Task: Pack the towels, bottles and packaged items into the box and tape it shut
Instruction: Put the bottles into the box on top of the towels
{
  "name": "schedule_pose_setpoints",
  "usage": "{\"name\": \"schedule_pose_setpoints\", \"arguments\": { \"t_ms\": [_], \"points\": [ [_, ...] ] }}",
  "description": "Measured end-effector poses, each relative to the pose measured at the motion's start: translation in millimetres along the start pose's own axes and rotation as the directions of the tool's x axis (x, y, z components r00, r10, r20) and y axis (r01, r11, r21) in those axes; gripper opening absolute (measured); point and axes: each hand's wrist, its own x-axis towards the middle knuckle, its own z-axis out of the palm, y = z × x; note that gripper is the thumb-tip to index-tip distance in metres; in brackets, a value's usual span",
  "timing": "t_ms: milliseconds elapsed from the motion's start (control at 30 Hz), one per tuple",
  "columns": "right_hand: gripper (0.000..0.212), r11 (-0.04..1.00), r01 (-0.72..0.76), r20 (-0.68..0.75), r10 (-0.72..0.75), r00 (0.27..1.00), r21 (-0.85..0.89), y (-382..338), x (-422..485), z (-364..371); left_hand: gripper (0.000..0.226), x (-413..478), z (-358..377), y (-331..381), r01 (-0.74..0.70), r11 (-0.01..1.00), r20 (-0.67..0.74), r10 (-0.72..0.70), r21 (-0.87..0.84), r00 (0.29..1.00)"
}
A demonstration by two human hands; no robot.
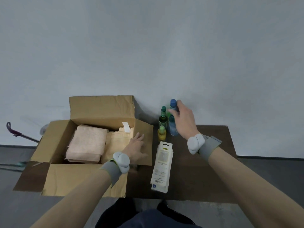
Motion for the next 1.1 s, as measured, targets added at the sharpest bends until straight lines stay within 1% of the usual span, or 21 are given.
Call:
{"name": "schedule_pose_setpoints", "arguments": {
  "t_ms": [67, 200, 267, 400, 500, 600, 633, 700, 800, 867, 934, 1000, 1100],
  "points": [
    [0.017, 0.997, 0.076, -0.004, -0.076, 0.997, -0.003, -19, 3, -3, 0.057, -4, -5, 2, 0.001, 0.997, -0.015, -0.002, -0.075, 1.000],
    [0.016, 0.981, 0.195, -0.022, -0.195, 0.981, -0.006, -60, 8, 0, 0.081, -15, -19, 3, 0.038, 0.943, -0.027, -0.050, -0.331, 0.998],
    [0.016, 0.970, 0.242, -0.028, -0.242, 0.970, 0.009, -80, 8, 4, 0.084, -16, -25, 4, 0.043, 0.923, -0.022, -0.055, -0.382, 0.998],
    [0.020, 0.947, 0.319, -0.006, -0.319, 0.948, 0.041, -124, 7, 25, 0.074, -19, -34, -8, 0.006, 0.847, -0.110, -0.076, -0.531, 0.991],
    [0.019, 0.931, 0.356, 0.043, -0.360, 0.932, 0.075, -155, 10, 53, 0.057, -21, -36, -39, 0.021, 0.763, -0.171, -0.171, -0.646, 0.970],
    [0.017, 0.924, 0.375, 0.085, -0.381, 0.921, 0.074, -169, 12, 76, 0.043, -23, -37, -70, 0.090, 0.726, -0.174, -0.280, -0.682, 0.944],
    [0.016, 0.923, 0.378, 0.110, -0.383, 0.917, 0.065, -177, 13, 91, 0.042, -25, -40, -88, 0.113, 0.730, -0.174, -0.305, -0.674, 0.936],
    [0.014, 0.921, 0.387, 0.170, -0.388, 0.906, 0.037, -180, 12, 105, 0.042, -29, -43, -106, 0.147, 0.797, -0.209, -0.324, -0.586, 0.923],
    [0.015, 0.906, 0.421, 0.270, -0.398, 0.877, -0.034, -190, 16, 141, 0.043, -35, -51, -148, 0.204, 0.911, -0.245, -0.303, -0.359, 0.921],
    [0.018, 0.897, 0.434, 0.331, -0.386, 0.861, -0.082, -188, 17, 153, 0.048, -36, -53, -162, 0.242, 0.935, -0.252, -0.307, -0.259, 0.918],
    [0.021, 0.882, 0.451, 0.390, -0.371, 0.842, -0.135, -189, 21, 179, 0.061, -35, -55, -188, 0.288, 0.930, -0.222, -0.338, -0.228, 0.915],
    [0.020, 0.859, 0.474, 0.434, -0.359, 0.826, -0.193, -188, 21, 200, 0.070, -29, -55, -208, 0.264, 0.945, -0.209, -0.302, -0.191, 0.930],
    [0.025, 0.815, 0.496, 0.479, -0.322, 0.817, -0.298, -186, 24, 233, 0.075, -17, -55, -235, 0.182, 0.974, -0.182, -0.205, -0.136, 0.962]
  ]
}}
